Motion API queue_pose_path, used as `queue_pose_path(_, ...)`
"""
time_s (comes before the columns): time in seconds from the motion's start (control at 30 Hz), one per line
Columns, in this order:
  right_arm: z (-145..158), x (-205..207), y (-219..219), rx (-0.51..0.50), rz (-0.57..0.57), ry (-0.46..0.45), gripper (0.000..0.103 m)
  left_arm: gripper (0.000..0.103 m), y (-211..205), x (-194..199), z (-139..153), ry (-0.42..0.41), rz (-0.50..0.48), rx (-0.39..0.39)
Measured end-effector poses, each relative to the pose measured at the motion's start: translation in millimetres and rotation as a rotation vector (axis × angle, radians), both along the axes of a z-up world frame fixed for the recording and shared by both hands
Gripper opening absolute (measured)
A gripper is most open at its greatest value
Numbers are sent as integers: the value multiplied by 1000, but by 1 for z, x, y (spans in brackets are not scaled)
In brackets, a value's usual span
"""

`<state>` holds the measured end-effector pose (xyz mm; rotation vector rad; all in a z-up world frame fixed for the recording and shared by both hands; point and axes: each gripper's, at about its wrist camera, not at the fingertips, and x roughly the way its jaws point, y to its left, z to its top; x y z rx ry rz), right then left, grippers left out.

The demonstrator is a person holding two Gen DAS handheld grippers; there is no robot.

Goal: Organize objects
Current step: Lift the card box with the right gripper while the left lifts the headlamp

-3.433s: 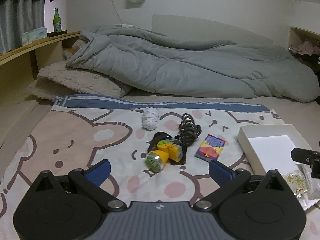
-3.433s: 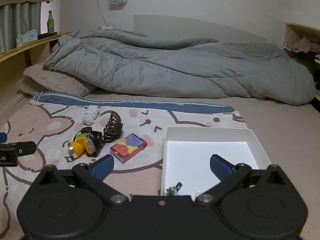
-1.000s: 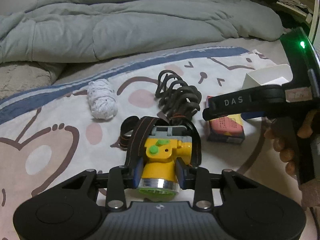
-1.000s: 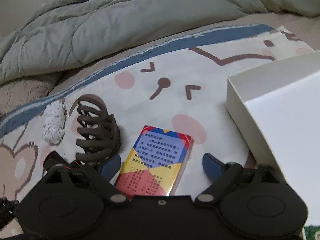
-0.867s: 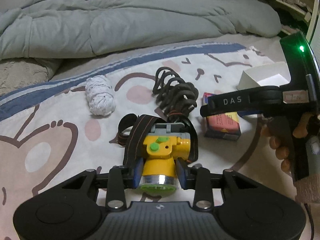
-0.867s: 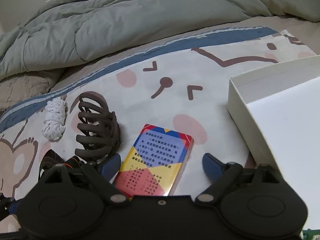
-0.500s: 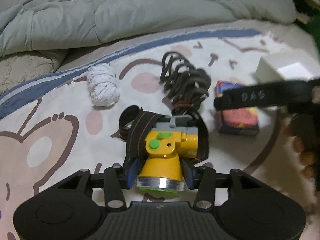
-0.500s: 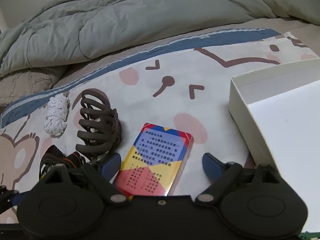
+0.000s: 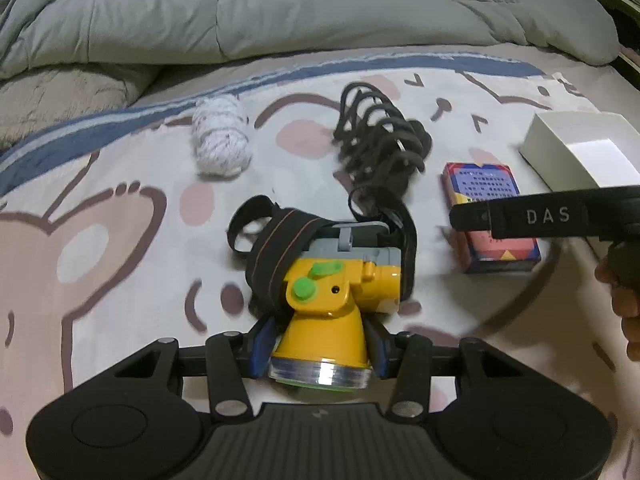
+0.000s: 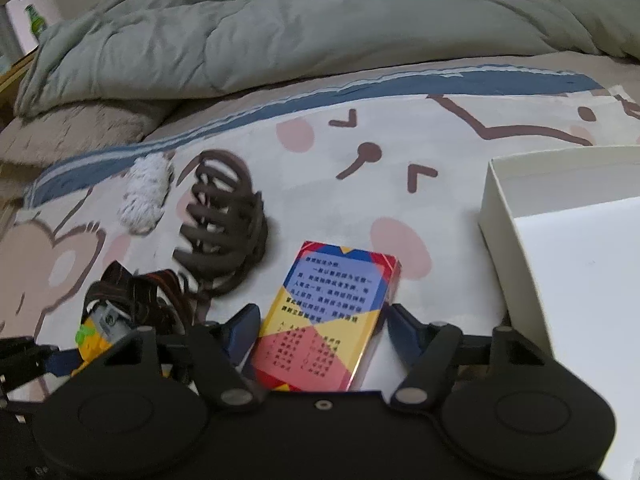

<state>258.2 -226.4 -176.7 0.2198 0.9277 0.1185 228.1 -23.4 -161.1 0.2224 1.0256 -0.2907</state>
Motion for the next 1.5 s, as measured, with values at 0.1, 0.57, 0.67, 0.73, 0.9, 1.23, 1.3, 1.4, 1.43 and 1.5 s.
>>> queue_pose_path(0.1, 2, -9, -1, -8, 32, 9, 68, 49, 2, -15, 2, 11, -22, 7)
queue_pose_path(0.57, 13, -82, 0, -110, 237, 39, 67, 48, 7, -97, 13, 68, -74, 35)
queue_pose_path(0.67, 16, -104, 0, -122, 292, 51, 66, 48, 7, -116, 14, 79, -84, 41)
queue_pose_path(0.73, 17, -118, -1, -132, 335, 54, 66, 48, 7, -129, 15, 96, -85, 41)
queue_pose_path(0.9, 20, -156, 0, -174, 450, 62, 66, 48, 7, -158, 20, 152, -80, 14)
queue_pose_path(1.23, 30, -238, -4, -259, 695, 76, 66, 45, 1, -200, 29, 200, -43, -32)
queue_pose_path(1.3, 32, -251, -7, -268, 732, 90, 66, 45, 0, -205, 30, 202, -35, -34)
queue_pose_path(1.4, 33, -269, -12, -285, 768, 114, 67, 45, -2, -205, 29, 194, -8, -32)
queue_pose_path(1.43, 34, -274, -14, -290, 762, 121, 67, 45, -3, -203, 28, 191, 8, -34)
queue_pose_path(1.5, 34, -280, -16, -291, 723, 141, 67, 43, -3, -200, 25, 188, 39, -32)
